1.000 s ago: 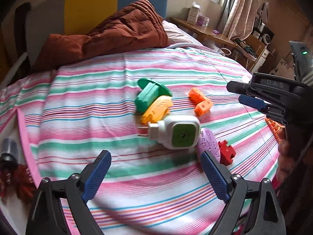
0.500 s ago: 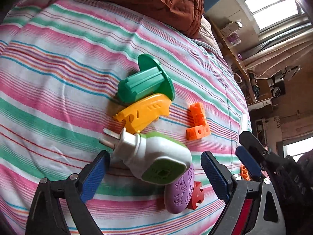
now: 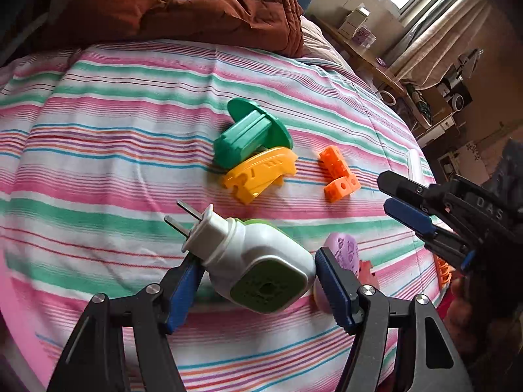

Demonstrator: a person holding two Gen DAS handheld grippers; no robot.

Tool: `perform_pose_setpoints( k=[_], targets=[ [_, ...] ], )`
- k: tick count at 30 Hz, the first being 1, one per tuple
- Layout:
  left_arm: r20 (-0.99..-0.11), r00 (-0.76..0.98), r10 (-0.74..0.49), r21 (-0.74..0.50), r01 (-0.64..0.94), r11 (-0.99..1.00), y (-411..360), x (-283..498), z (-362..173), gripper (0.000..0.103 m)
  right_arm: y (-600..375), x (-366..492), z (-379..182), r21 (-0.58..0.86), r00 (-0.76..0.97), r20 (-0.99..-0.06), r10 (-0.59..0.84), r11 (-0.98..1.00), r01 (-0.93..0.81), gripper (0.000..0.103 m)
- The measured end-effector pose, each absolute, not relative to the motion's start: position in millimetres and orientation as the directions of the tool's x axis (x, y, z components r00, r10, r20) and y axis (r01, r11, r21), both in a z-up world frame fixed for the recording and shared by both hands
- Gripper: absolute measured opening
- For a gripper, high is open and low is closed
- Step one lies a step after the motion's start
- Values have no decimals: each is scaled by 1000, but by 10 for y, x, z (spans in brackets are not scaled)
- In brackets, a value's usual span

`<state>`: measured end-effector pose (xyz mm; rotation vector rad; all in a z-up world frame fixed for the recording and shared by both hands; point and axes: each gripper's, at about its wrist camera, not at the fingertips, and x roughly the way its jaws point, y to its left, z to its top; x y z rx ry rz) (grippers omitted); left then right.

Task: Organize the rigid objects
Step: 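Grasp the white-green plug device with left gripper while right grasps purple oval piece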

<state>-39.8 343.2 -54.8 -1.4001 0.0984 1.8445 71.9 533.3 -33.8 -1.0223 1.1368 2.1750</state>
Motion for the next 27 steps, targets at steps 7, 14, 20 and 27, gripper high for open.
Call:
perform_pose_setpoints(
  k=[7,14,20,27],
  targets=[
    [-851,-91,517,-349,-639,-686,2828,-302,-500,69,5134,467,-618,402,-480,-876,-47,-623,-671,43],
    [-846,-140,515,-312,-653,-690,2524,-102,-470,70,5022,382,-782,328,-394,-917,-59,-671,-665,43],
    [-841,-181,510,-228,-737,-637,2497,169,-435,70,4702,173,-808,312,-402,-911,-96,-797,-518,34],
    [-845,-167,509,-229,-746,-625,2448,217,-496,70,4643,107,-834,325,-401,-908,-121,-806,-494,46]
  ],
)
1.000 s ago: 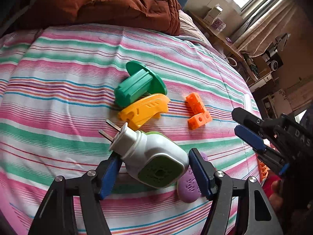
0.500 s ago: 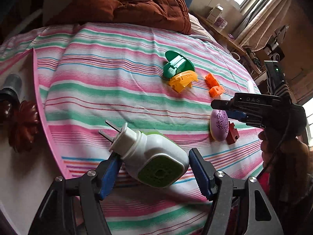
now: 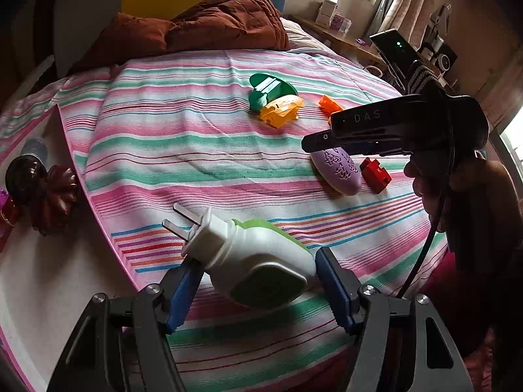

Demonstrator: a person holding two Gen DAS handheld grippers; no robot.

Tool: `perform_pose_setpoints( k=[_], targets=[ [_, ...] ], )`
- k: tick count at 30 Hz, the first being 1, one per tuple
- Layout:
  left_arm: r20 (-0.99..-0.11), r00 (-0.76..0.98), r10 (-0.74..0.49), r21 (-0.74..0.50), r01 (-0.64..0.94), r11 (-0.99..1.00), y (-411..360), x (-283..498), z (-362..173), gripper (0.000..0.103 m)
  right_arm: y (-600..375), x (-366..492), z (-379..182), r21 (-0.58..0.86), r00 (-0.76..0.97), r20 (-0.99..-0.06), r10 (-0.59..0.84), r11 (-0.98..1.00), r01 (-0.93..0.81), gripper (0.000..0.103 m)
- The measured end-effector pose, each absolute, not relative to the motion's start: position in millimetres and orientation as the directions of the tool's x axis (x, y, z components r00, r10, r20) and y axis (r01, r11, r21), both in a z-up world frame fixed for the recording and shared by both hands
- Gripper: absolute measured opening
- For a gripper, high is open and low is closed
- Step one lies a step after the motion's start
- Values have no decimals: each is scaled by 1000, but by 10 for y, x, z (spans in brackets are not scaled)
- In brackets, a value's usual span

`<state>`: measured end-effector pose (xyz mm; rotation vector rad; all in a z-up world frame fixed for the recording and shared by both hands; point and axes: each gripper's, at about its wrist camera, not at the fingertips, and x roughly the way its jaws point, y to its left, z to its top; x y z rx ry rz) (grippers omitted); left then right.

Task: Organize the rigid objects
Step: 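Grasp the white-green plug device with left gripper while right grasps purple oval piece, then carry the white-green plug device into the tray and release it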

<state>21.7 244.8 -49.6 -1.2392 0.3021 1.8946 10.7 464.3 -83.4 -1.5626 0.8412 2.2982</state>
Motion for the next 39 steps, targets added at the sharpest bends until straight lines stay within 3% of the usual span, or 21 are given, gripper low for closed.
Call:
perform_pose_setpoints(
  k=[10,16,23,32,39],
  targets=[
    [-845,-186,501,-223,-729,-647,2650,88,-568,70,4506,19,-796,227,-354,-933,-56,-856,-463,46],
    [-855,-184,485,-212,-729,-651,2721,63,-661,73,4373,-46,-830,84,-304,-952,44,-916,-393,42],
    [-852,-197,484,-201,-731,-652,2742,88,-694,72,4468,-63,-845,122,-312,-950,11,-906,-405,44],
    [-847,-194,495,-211,-732,-648,2700,108,-667,69,4401,-169,-883,119,-319,-948,9,-918,-378,54],
    [-813,-265,518,-173,-739,-651,2605,198,-459,69,4349,-182,-889,63,-312,-949,54,-933,-353,48]
  ],
)
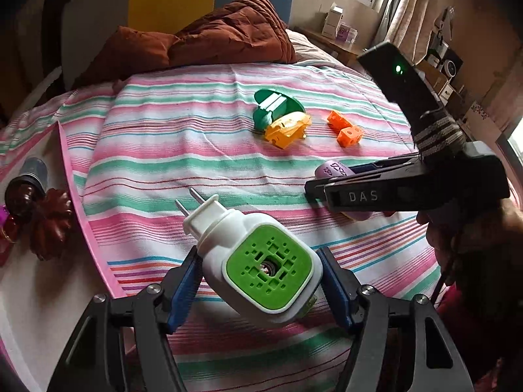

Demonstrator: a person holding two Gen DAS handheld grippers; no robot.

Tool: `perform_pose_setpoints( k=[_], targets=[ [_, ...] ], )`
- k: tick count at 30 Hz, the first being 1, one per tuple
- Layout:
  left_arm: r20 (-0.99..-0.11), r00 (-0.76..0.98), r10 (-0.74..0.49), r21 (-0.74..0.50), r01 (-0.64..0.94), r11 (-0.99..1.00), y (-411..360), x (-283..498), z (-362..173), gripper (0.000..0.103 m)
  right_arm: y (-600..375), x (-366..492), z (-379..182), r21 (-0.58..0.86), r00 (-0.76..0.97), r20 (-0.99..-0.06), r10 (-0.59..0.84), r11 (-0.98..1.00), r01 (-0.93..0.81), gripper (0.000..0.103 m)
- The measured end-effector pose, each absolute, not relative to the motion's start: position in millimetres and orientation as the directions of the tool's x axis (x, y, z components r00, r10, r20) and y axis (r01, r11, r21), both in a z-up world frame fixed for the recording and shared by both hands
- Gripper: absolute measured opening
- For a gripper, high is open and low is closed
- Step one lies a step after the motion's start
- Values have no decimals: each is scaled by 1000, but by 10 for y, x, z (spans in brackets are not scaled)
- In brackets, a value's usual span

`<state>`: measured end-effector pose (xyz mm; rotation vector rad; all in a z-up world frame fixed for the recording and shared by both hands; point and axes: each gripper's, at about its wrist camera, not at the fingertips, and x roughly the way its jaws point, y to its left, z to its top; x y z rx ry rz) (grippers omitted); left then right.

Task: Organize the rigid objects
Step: 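Carry the white-green plug device into the tray and release it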

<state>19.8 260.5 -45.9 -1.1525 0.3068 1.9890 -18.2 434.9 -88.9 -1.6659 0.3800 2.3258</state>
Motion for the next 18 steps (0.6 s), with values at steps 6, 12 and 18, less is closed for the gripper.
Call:
perform_pose_setpoints(
  k=[6,12,18],
  targets=[
    [-761,-360,540,-147,-715,-684,2334,208,-140,69,4409,-202,-911,91,-317,-948,33,-926,-368,49],
    [-748,-408,524,-161,-654,-740,1946,117,1,69,4370,-243,-934,90,-330,-944,29,-936,-341,63],
    [-734,-479,481,-134,-593,-794,1613,52,53,69,4325,-269,-952,41,-332,-941,68,-950,-311,58]
  ],
)
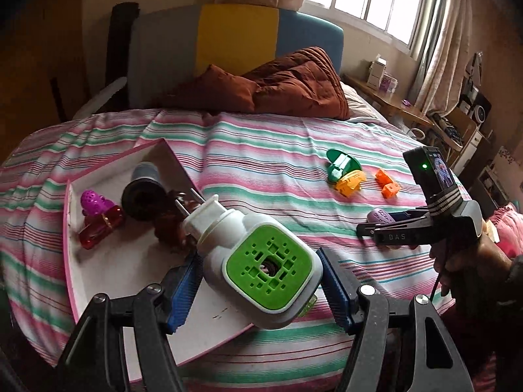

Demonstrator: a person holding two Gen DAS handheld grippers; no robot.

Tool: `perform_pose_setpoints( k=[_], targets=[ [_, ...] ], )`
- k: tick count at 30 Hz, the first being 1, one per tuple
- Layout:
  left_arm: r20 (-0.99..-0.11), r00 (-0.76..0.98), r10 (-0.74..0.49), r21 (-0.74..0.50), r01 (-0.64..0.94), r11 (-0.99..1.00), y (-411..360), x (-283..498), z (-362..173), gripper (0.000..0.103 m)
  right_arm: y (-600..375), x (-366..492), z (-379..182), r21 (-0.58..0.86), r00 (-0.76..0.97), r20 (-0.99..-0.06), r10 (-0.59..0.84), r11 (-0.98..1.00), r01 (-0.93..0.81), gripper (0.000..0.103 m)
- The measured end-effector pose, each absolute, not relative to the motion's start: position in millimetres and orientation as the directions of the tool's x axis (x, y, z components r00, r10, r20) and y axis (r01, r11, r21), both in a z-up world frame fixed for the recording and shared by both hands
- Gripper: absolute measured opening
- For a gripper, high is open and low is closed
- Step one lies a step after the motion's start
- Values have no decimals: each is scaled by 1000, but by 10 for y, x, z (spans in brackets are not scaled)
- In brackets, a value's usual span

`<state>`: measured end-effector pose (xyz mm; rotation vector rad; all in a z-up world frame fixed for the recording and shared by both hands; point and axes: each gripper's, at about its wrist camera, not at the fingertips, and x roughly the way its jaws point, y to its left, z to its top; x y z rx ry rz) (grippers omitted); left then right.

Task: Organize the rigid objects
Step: 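Carry the white-green plug device into the tray and release it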

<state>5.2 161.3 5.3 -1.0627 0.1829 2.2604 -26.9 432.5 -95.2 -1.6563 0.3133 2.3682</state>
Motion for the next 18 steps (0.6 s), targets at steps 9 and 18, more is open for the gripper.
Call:
perform_pose_setpoints(
  k=[9,18],
  targets=[
    [-731,-543,412,-128,-484,-865,1125,-63,70,69,4375,-172,-934,39,-344,-936,70,-953,-301,57],
    [-743,-553,376,-141,-420,-897,832,-127,-15,69,4364,24,-883,5,-353,-930,99,-960,-281,57]
  ],
)
